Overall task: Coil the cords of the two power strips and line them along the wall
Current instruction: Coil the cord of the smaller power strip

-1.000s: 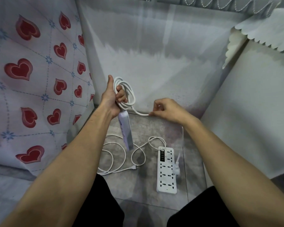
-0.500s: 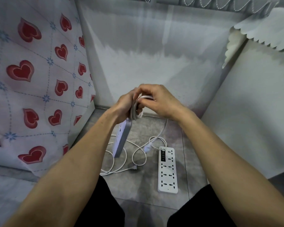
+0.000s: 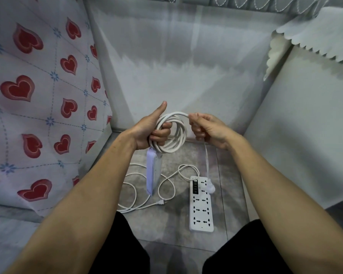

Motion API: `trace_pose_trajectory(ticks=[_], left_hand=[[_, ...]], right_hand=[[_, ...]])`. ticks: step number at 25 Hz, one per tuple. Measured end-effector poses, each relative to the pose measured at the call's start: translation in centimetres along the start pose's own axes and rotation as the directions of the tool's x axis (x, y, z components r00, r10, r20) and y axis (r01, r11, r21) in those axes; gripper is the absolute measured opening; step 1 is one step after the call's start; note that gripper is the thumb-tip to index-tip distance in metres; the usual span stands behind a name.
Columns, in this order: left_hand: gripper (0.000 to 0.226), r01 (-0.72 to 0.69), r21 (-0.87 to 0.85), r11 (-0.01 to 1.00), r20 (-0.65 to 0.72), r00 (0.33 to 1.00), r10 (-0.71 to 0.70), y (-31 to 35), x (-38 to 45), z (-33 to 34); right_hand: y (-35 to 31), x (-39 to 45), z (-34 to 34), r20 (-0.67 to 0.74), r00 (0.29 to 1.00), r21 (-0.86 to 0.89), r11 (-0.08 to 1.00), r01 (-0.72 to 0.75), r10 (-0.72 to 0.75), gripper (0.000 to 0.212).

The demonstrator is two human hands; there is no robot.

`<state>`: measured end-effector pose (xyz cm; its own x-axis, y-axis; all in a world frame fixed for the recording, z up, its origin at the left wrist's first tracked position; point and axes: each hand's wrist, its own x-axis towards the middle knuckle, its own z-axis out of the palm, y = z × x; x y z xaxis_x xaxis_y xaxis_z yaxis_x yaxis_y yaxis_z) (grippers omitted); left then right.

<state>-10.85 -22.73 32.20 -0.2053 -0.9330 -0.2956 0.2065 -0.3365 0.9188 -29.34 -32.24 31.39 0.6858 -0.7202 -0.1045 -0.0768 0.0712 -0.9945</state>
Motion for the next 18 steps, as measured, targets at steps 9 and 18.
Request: trace_pose_trajectory(ticks=[9, 18], left_hand=[[0.059, -0.145, -0.249, 0.958, -0.084, 0.988, 0.128, 0.2, -0.3, 0.1], [0.059, -0.416, -0.578, 0.702, -0.355, 0.903, 0.244, 0.7, 0.0, -1.4]], right_hand=[[3.4, 0.0, -1.5, -0.171, 0.982, -0.141, 0.985, -0.103, 0.079, 0.043], [5.1, -0.7, -1.6, -0.126, 0.938, -0.580, 0.743, -0.334, 0.324, 0.050]])
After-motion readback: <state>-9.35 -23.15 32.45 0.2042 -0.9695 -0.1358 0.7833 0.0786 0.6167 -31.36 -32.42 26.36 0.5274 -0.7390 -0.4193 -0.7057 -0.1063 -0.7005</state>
